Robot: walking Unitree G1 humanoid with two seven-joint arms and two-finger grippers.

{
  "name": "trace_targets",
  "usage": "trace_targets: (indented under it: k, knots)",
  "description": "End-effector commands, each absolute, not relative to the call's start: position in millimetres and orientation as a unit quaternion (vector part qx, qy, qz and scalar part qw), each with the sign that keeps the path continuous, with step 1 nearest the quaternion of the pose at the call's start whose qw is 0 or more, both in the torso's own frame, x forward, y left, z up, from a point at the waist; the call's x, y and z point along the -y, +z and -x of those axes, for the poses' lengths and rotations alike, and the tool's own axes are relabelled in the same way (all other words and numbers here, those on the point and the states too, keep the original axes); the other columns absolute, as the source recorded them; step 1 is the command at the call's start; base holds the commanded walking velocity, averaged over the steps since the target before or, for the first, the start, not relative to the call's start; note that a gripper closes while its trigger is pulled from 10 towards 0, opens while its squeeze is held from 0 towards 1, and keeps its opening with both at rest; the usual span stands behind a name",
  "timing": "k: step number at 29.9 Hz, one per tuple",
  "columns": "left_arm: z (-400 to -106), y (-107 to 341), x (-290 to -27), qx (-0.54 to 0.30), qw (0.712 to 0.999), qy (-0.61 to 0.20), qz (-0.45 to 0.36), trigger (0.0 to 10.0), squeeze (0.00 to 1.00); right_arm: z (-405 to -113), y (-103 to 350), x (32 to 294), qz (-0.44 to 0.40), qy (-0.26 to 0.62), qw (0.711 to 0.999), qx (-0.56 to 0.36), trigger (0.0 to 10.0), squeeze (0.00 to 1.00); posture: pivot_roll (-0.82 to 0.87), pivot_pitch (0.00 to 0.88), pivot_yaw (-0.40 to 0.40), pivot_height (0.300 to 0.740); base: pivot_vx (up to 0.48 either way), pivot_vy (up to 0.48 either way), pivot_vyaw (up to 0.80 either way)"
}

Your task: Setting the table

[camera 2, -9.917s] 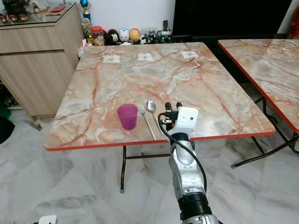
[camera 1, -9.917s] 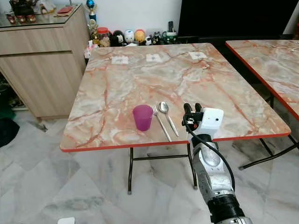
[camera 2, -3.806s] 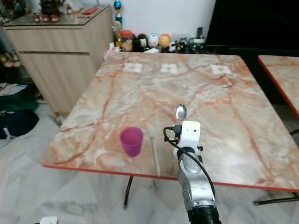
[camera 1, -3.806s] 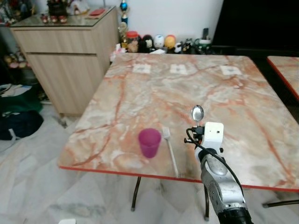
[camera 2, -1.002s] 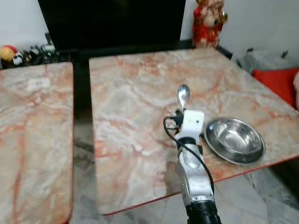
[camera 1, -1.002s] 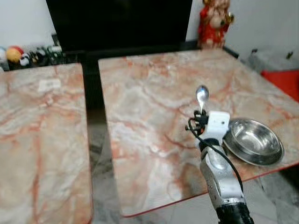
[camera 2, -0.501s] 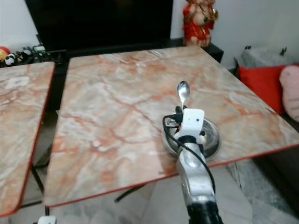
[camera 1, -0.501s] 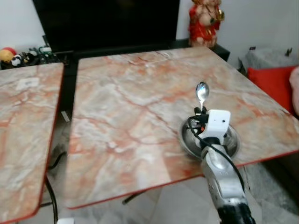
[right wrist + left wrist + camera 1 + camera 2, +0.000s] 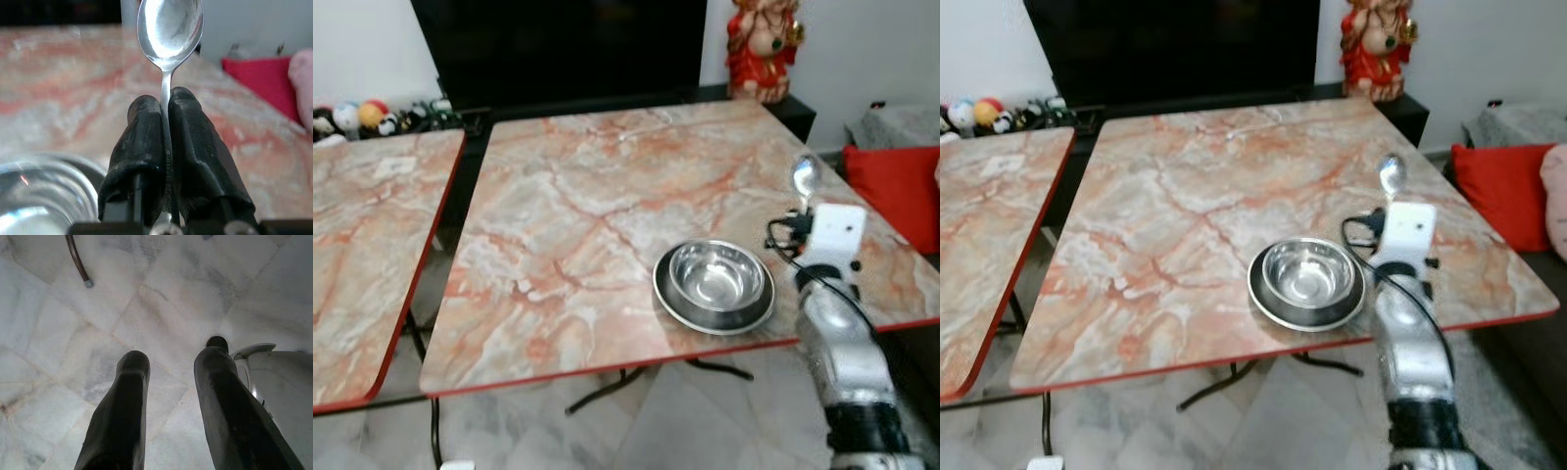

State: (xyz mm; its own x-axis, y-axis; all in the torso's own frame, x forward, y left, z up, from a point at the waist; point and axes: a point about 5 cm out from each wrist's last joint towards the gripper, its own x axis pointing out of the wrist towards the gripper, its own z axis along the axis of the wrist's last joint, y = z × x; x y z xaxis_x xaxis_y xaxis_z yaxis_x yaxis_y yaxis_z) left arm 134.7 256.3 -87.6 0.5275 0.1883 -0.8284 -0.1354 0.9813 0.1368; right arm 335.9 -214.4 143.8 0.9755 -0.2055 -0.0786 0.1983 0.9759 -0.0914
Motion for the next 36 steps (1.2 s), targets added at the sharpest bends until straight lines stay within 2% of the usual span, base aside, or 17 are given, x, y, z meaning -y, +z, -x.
trace_targets:
  k: [1,5,11,15,20,36]
  knots:
    - [-137,-86,-258,-0.476,0.874,0.087,-0.033,10.0,0.00,-340,146,218,0.056,-0.099,0.992,-0.055,10.0,0.00,-0.08,0.000,0.023,0.740,0.000,0.000,0.00]
    - [-137,-86,-258,-0.478,0.874,0.084,-0.035,10.0,0.00,-344,140,227,0.070,-0.083,0.990,-0.093,10.0,0.00,-0.08,0.000,0.031,0.740,0.000,0.000,0.00]
    - [-137,-86,-258,-0.478,0.874,0.082,-0.036,10.0,0.00,-344,136,249,0.082,-0.111,0.984,-0.116,10.0,0.00,-0.08,0.000,0.036,0.740,0.000,0.000,0.00]
    - [-137,-86,-257,-0.478,0.874,0.077,-0.037,10.0,0.00,-342,127,262,0.110,-0.090,0.978,-0.152,10.0,0.00,-0.09,0.000,0.038,0.740,0.000,0.000,0.00]
    - [-137,-86,-257,-0.478,0.874,0.074,-0.038,10.0,0.00,-341,117,269,0.101,-0.073,0.977,-0.174,10.0,0.00,-0.09,0.000,0.041,0.740,0.000,0.000,0.00]
    - [-138,-86,-258,-0.477,0.875,0.076,-0.037,10.0,0.00,-349,102,266,0.049,-0.066,0.980,-0.182,10.0,0.00,-0.08,0.000,0.048,0.740,0.000,0.000,0.00]
